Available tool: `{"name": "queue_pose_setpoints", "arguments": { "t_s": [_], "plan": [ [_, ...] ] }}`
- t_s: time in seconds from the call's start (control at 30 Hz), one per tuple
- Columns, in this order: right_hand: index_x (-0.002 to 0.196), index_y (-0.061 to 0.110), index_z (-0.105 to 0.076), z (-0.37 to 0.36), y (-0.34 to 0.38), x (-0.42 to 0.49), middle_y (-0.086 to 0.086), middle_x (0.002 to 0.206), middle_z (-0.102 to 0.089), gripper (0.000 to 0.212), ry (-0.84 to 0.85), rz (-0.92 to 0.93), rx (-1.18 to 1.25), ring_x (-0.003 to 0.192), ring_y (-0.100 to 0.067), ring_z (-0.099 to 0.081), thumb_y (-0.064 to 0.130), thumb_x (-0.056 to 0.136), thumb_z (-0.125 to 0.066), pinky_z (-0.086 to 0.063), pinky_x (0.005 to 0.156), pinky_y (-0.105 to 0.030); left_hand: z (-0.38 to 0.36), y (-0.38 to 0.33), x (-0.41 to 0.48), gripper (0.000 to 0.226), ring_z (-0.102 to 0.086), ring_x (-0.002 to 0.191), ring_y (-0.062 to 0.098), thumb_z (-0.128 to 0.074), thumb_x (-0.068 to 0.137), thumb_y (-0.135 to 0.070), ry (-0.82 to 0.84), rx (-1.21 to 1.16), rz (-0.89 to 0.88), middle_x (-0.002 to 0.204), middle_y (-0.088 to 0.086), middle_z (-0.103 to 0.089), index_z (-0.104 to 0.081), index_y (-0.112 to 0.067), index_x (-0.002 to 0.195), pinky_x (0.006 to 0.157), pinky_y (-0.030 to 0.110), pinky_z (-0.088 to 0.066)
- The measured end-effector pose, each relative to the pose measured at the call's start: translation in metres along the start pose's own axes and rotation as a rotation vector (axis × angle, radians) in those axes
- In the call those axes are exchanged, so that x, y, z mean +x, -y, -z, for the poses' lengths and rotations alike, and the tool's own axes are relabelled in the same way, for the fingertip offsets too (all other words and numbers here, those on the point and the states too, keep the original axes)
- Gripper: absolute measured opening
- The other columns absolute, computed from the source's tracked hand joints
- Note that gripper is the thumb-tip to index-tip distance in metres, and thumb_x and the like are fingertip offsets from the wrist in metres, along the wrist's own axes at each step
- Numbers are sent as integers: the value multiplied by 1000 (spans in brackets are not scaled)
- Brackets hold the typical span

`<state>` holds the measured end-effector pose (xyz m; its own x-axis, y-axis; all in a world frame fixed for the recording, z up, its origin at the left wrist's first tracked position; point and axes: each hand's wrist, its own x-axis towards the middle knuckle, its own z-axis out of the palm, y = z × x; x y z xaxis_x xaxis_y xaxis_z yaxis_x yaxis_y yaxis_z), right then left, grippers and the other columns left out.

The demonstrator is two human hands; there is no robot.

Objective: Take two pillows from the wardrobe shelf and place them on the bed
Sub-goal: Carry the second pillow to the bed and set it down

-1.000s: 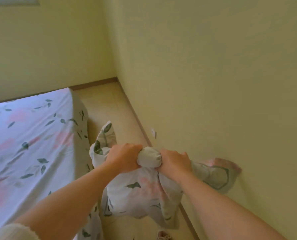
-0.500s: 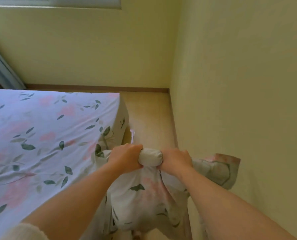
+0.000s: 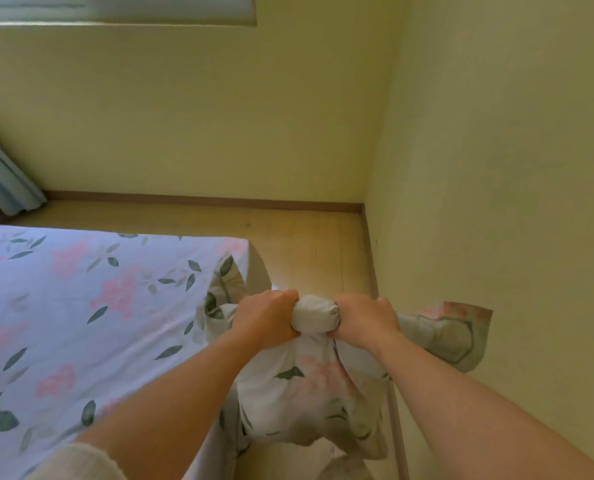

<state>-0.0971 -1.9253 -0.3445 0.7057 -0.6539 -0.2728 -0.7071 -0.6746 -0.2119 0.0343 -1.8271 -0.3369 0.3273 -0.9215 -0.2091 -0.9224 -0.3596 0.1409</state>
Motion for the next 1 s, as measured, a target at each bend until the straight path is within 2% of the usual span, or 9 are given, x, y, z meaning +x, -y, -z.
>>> {"name": "queue_pose_setpoints", "arguments": {
  "t_s": [0.1,0.23,0.37,0.47,0.57,0.73,0.87,1.0],
  "plan": [
    [85,29,-50,26,-13,71,-1,108,-67,5,29,8,-11,104,-25,-59,34,87,-48,-35,91,-38,17,16,74,31,-61,93,26,-61,79,-40,-1,12,4,105,4,-65,-50,-18,98,64,31,-38],
    [83,27,-42,62,-33,175,-2,109,-66,10,45,37,-29,105,-26,-58,32,86,-50,-35,92,-40,40,35,177,30,-61,93,24,-62,79,-39,-2,-24,47,105,2,-66,-52,-20,99,66,28,-36],
    [89,26,-48,102,-41,266,-3,109,-66,6,42,83,-68,104,-26,-58,32,88,-48,-36,90,-39,68,61,263,32,-62,91,22,-63,78,-42,-13,-54,87,102,1,-67,-54,-21,101,66,28,-40],
    [95,26,-53,128,-39,319,-1,108,-67,12,45,117,-89,102,-25,-59,31,89,-45,-35,87,-38,83,82,314,30,-62,88,22,-63,78,-41,-27,-78,108,99,1,-67,-54,-21,99,68,30,-45],
    [84,28,-43,144,-39,370,0,107,-67,6,32,130,-93,101,-24,-59,30,90,-42,-35,87,-39,95,102,362,31,-62,87,22,-63,77,-41,-44,-81,111,99,1,-67,-55,-21,99,71,32,-49],
    [63,29,-34,159,-35,459,0,104,-68,28,25,105,-95,101,-24,-60,30,90,-43,-33,84,-38,110,143,443,33,-62,89,24,-64,76,-41,-62,-69,114,100,2,-67,-54,-20,99,74,35,-51],
    [80,26,-42,170,-19,544,-1,104,-67,7,45,126,-139,100,-25,-59,28,87,-43,-30,77,-36,119,191,507,33,-61,92,26,-66,74,-39,-62,-120,163,100,3,-67,-53,-18,97,68,32,-43],
    [83,25,-42,185,8,626,-3,106,-66,7,98,170,-186,104,-27,-59,28,84,-48,-29,75,-36,134,244,561,33,-61,92,25,-67,73,-37,-35,-201,228,100,3,-67,-54,-18,96,69,33,-45]
  ]
}}
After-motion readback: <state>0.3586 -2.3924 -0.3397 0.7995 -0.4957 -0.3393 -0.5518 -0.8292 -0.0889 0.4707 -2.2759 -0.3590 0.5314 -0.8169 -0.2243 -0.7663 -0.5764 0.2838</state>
